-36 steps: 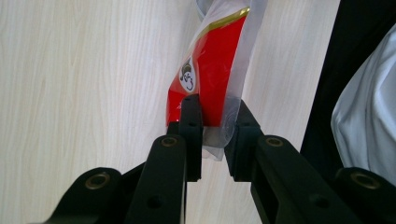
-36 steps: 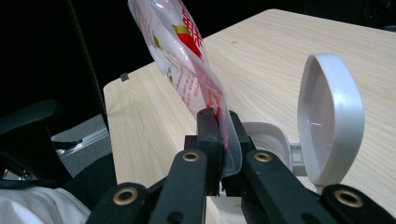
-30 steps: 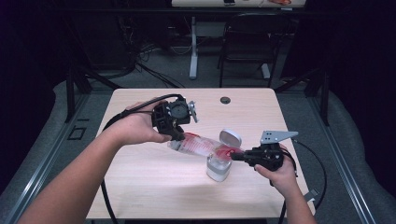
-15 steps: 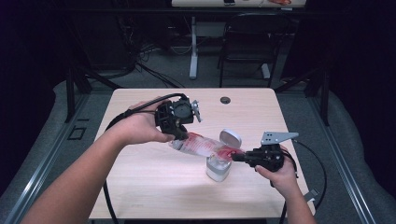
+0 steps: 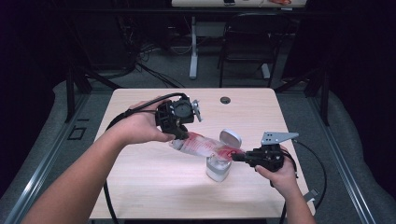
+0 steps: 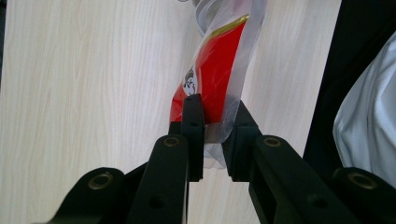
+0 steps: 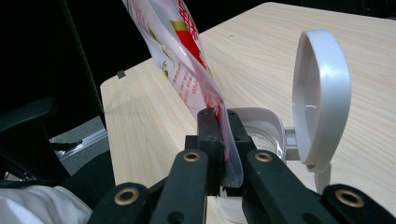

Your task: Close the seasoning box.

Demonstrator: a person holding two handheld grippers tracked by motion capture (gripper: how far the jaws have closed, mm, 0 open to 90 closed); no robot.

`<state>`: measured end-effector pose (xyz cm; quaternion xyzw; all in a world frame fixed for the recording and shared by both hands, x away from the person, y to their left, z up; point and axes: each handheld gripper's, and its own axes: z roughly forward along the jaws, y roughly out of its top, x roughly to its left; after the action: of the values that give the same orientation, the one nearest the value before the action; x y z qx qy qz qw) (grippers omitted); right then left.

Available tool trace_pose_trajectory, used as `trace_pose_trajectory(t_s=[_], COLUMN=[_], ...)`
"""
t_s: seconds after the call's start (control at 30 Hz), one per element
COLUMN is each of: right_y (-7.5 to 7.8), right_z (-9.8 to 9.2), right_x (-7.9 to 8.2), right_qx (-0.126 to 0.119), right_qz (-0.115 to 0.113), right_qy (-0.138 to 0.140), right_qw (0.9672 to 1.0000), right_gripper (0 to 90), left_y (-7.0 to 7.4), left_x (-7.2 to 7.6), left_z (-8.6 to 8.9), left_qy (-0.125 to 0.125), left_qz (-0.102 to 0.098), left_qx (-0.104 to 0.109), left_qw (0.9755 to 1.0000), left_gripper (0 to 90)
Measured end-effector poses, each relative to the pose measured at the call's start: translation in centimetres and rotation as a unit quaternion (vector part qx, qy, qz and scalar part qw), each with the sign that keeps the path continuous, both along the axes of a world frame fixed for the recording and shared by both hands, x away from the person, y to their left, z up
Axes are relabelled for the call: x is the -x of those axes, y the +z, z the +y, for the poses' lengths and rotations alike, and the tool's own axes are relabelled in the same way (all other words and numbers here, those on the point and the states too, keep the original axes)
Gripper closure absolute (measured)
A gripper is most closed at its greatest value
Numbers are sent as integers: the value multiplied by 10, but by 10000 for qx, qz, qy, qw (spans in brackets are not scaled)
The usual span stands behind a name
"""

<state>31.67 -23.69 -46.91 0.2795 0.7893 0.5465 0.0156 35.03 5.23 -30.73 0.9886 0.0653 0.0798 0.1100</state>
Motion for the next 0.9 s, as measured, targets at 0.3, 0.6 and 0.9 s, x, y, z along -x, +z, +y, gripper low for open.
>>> trace_pose_trajectory(t_s=[0.3, 0.6, 0.9], right_y=[-1, -3, -3], right_z=[0, -2, -3], right_x=[0, -1, 0], right_qx=[2, -32, -13], right_qz=[-30, -17, -27], right_qy=[-17, -32, -52], right_qw=[10000, 10000, 10000], right_gripper=[890, 890, 889], left_y=[0, 2, 3], left_x=[0, 0, 1], left_z=[-1, -4, -5], left_qy=[-19, -40, -26], left_qz=[-10, 10, 22], left_qx=[25, 8, 64], left_qw=[10000, 10000, 10000], left_gripper=[808, 812, 815])
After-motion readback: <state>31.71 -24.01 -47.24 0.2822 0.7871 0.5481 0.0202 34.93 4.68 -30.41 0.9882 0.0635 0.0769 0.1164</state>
